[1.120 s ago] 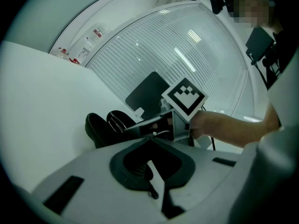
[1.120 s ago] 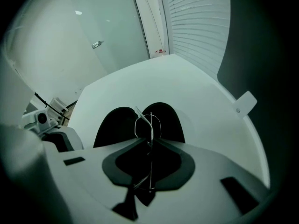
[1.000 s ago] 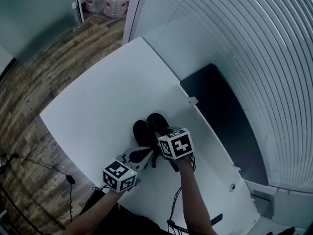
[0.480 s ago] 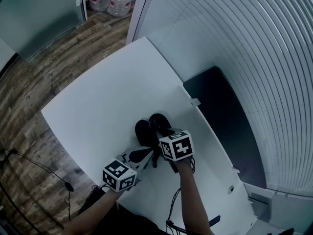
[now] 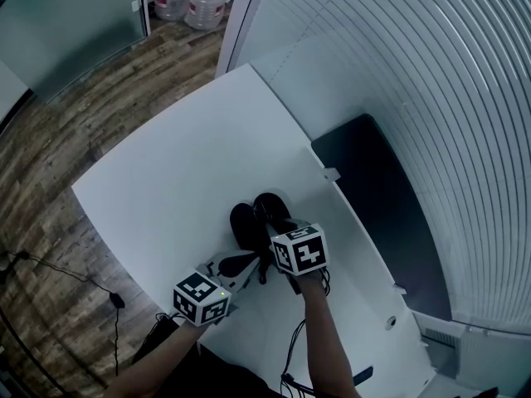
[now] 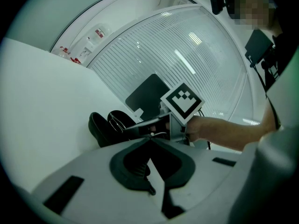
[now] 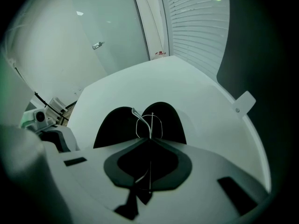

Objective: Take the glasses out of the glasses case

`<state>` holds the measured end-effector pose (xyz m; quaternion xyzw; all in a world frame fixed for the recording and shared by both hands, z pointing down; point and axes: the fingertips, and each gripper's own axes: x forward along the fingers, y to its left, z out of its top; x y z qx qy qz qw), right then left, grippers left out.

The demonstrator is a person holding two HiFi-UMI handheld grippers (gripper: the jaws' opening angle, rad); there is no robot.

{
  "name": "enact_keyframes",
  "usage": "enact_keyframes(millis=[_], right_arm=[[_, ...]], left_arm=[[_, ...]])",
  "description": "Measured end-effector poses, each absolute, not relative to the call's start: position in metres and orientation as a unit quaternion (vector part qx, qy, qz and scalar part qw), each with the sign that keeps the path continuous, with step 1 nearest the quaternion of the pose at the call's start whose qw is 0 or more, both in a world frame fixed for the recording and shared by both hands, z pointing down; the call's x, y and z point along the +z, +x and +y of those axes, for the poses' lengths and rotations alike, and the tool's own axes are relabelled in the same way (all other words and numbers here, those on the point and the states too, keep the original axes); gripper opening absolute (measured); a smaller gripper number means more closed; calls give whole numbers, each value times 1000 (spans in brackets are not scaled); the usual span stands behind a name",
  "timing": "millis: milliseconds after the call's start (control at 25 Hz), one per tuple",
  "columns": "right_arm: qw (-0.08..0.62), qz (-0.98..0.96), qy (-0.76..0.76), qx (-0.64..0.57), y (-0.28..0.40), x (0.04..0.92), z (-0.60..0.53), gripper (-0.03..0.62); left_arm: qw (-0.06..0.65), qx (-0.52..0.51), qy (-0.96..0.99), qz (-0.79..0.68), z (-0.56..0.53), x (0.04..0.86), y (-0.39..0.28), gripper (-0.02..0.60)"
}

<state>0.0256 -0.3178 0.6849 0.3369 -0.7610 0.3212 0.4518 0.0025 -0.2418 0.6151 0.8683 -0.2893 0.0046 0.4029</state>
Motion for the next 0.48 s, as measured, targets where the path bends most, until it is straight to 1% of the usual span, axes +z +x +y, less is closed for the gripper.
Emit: enact_keyframes(millis=[480], right_arm=[[439, -767, 354, 306, 28, 675, -308, 18]], left_arm=[[387, 6, 874, -292, -243, 604, -5, 0]])
